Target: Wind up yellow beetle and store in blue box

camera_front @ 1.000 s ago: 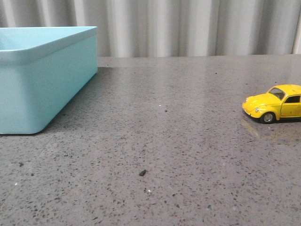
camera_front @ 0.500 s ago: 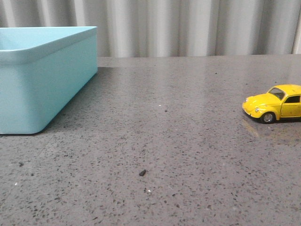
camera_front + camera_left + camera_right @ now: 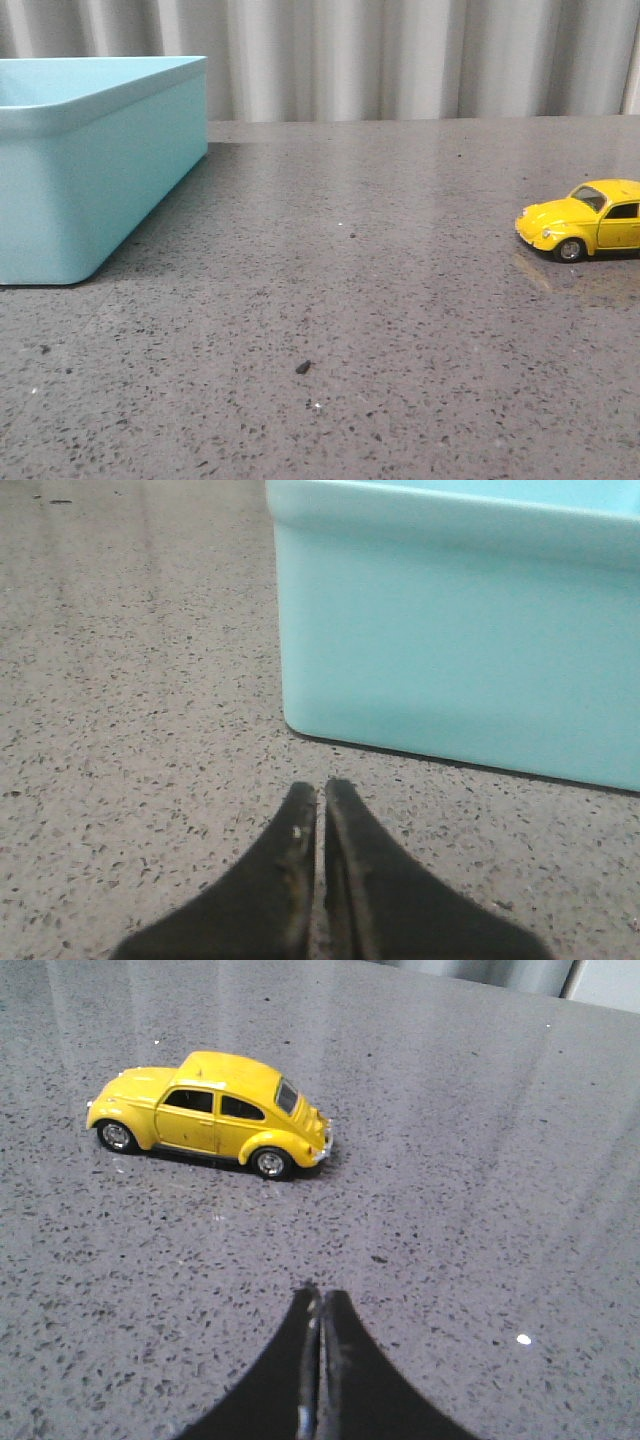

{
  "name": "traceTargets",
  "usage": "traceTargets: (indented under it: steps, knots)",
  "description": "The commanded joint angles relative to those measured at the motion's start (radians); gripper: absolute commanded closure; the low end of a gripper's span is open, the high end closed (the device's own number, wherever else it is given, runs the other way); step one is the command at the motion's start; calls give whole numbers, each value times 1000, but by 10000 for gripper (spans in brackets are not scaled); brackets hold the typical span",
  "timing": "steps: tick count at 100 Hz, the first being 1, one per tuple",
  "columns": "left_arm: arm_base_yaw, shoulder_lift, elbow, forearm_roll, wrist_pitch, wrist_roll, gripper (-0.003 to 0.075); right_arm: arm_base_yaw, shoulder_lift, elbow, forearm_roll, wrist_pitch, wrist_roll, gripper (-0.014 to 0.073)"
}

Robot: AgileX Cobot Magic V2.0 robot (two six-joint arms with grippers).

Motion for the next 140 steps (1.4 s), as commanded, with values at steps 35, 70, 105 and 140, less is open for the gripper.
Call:
traceTargets:
  steps: [35,70,105,140]
  knots:
    - [1,-31,26,-61,-141,-6,741,-2,-19,25,37,-327,-1,636]
    - [1,-31,26,-198,-274,-6,741,-2,-19,25,170,-328,-1,636]
    - [1,-31,26,-198,-365,-6,741,-2,-19,25,201,-320,-1,636]
    - [1,-31,26,-198,-331,-6,741,-2,-19,25,211,-320,-1,636]
